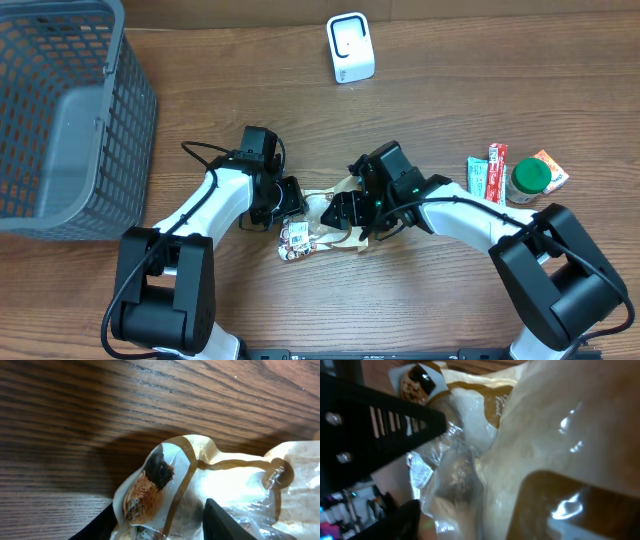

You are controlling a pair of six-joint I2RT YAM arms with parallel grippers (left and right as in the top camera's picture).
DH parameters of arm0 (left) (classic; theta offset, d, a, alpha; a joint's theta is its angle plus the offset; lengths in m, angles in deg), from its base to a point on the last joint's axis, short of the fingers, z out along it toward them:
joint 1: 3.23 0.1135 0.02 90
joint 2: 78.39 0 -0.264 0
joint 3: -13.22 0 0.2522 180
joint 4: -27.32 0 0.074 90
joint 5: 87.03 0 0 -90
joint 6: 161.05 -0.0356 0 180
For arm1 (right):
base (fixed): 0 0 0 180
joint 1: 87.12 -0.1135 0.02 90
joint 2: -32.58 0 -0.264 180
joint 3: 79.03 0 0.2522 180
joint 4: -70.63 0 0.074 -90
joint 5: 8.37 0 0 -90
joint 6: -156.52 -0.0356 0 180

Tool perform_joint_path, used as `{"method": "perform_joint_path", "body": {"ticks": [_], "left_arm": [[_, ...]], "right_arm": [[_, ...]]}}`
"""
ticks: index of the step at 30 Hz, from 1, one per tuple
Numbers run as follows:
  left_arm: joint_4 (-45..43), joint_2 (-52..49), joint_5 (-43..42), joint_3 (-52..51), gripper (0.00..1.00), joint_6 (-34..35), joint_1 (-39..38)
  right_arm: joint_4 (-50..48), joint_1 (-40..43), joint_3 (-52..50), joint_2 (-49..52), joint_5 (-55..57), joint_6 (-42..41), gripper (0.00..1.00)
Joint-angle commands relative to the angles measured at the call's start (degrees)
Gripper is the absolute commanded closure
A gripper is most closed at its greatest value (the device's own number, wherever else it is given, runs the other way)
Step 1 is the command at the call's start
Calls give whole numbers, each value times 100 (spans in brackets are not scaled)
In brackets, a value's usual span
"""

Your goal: Scan the item barcode

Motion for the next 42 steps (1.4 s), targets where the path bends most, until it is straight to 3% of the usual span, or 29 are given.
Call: {"method": "perform_joint_path", "body": {"ticks": [1, 4, 7, 14, 22, 23, 24, 27, 32, 39, 42], "left_arm": [[-20, -4, -26, -68, 59, -26, -35], [-28, -4, -20, -68, 51, -26, -35], [-103, -4, 0, -68, 39, -26, -26], [-326, -2, 195, -42, 28, -37, -4], [-179, 0, 186, 323, 21, -293, 376], [13, 4, 188, 579, 18, -439, 520], [79, 7, 190, 688, 16, -496, 577], [251, 7, 190, 1012, 14, -590, 758], [623, 7, 356, 1523, 8, -656, 1115], [763, 7, 1853, 1766, 0, -1639, 1515], [750, 7, 2369, 1764, 0, -1665, 1585]], "right_arm": [[-168, -17, -37, 37, -212, -46, 40], [-168, -17, -37, 37, -203, -42, 51], [-166, -17, -37, 37, -199, 26, 52], [-146, -17, -37, 37, -181, 48, 72], [-136, 66, -35, 37, -186, 44, 73], [-92, 136, -35, 37, -188, 44, 88], [-35, 173, -33, 35, -203, 44, 96], [76, 334, -33, 35, -553, 256, 96], [151, 850, -22, -153, -2026, 1322, 96], [1130, 1545, -22, -933, -2323, 2286, 96], [1453, 1759, -22, -1325, -2323, 2564, 96]]}}
